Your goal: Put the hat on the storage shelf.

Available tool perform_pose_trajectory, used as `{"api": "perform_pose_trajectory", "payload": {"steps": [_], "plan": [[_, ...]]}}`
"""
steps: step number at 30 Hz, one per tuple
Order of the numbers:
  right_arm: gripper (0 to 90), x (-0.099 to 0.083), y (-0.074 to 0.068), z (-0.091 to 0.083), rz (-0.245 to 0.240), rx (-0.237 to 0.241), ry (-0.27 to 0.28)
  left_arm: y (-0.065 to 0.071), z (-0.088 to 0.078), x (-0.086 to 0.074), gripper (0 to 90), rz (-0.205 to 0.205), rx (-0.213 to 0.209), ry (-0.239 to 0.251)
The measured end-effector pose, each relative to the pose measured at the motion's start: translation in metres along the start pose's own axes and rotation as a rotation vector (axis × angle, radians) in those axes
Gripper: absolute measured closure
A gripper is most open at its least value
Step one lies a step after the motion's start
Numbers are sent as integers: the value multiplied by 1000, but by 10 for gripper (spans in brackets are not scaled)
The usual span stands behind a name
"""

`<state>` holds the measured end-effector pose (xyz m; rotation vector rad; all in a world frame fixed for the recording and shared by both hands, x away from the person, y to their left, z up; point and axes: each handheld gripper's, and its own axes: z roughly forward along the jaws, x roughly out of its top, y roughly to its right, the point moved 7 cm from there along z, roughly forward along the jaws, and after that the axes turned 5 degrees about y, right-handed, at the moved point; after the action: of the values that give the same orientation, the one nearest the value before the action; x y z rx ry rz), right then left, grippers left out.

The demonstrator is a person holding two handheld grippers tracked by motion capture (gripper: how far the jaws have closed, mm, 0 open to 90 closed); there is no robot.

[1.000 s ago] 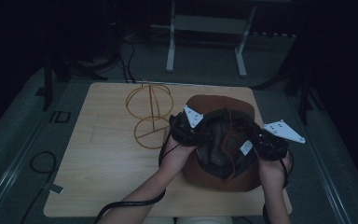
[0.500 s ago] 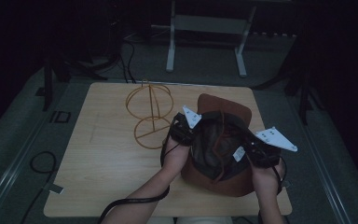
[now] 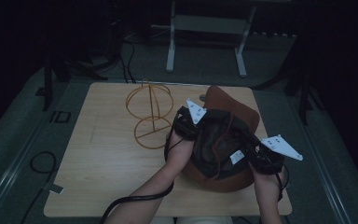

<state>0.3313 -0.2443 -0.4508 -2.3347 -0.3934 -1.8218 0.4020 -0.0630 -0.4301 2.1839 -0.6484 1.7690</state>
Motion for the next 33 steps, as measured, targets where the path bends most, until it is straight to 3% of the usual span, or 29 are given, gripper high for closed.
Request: {"api": "perform_pose_trajectory", "payload": {"steps": [6, 8, 11, 14, 17, 21, 22, 26, 27, 29, 33], "plan": [[296, 5, -5, -13, 8, 115, -10, 3, -1, 3, 871, 7, -4, 11], [245, 12, -7, -26, -8, 157, 17, 5, -3, 3, 870, 20, -14, 13], [214, 17, -4, -36, -3, 181, 42, 7, -8, 4, 870, 35, -34, 30], [282, 24, 12, -51, 6, 184, 82, 7, -18, 8, 869, 68, -68, 74], [331, 24, 31, -57, -14, 155, 71, 5, -30, 13, 869, 76, -115, 132], [387, 17, 57, -59, 13, 134, 50, -1, -41, 15, 869, 47, -161, 143], [401, 15, 62, -59, 10, 124, 45, -3, -44, 15, 869, 33, -194, 150], [412, 7, 73, -55, 19, 119, 43, -3, -53, 14, 868, 67, -246, 164], [442, 4, 73, -50, 17, 171, 74, -2, -56, 14, 867, 66, -301, 187], [442, 3, 73, -48, 15, 176, 73, 0, -59, 12, 867, 89, -363, 197], [443, 1, 67, -36, -11, 248, 83, 6, -65, 9, 866, 111, -492, 231]]}}
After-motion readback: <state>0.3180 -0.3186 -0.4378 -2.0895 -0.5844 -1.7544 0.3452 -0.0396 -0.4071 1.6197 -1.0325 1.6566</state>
